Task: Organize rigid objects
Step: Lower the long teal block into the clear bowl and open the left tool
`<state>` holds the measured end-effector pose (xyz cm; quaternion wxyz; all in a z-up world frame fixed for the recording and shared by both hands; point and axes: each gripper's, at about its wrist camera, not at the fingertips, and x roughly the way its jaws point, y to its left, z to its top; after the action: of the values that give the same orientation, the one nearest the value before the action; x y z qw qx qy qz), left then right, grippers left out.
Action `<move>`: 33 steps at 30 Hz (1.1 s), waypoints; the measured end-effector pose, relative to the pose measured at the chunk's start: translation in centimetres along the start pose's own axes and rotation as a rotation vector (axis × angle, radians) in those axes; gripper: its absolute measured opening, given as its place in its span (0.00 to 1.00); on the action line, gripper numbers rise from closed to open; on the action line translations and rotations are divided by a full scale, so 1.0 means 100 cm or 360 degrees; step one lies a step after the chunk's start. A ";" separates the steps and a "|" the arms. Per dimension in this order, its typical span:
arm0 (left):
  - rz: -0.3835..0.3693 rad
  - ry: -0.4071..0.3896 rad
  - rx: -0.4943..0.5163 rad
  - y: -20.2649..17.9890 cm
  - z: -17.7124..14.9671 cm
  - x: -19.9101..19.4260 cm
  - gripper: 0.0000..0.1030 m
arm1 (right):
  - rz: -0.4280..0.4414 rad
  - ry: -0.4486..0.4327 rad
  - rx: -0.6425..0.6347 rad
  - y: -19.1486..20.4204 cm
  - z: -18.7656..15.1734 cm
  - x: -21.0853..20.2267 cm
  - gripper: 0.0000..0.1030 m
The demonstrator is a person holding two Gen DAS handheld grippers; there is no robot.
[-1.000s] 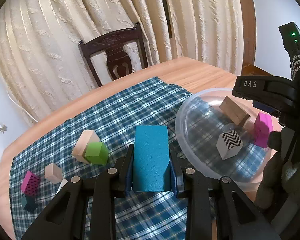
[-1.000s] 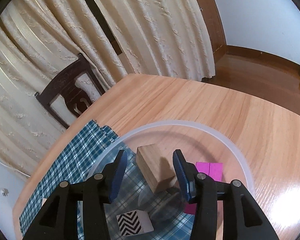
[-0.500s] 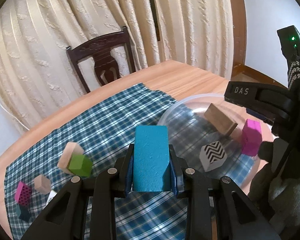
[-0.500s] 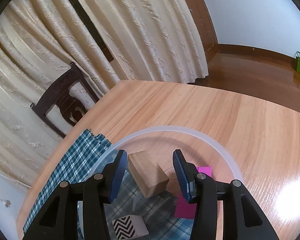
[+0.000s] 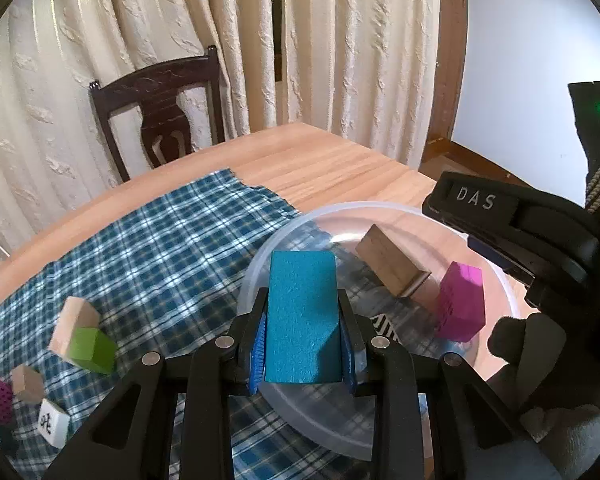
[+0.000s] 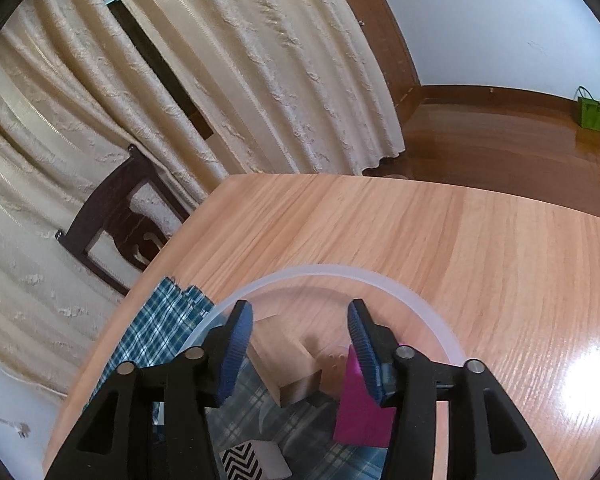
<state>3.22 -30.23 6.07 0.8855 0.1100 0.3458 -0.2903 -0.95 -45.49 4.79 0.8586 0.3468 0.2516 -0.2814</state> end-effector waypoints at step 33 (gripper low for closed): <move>0.0162 -0.0034 -0.0273 0.053 -0.011 -0.021 0.73 | 0.0060 -0.0151 -0.0269 0.034 -0.011 -0.016 0.81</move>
<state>4.46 -24.57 6.64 0.9089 0.0483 0.3538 -0.2155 -0.15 -42.15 6.63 0.9009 0.2640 0.2270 -0.2591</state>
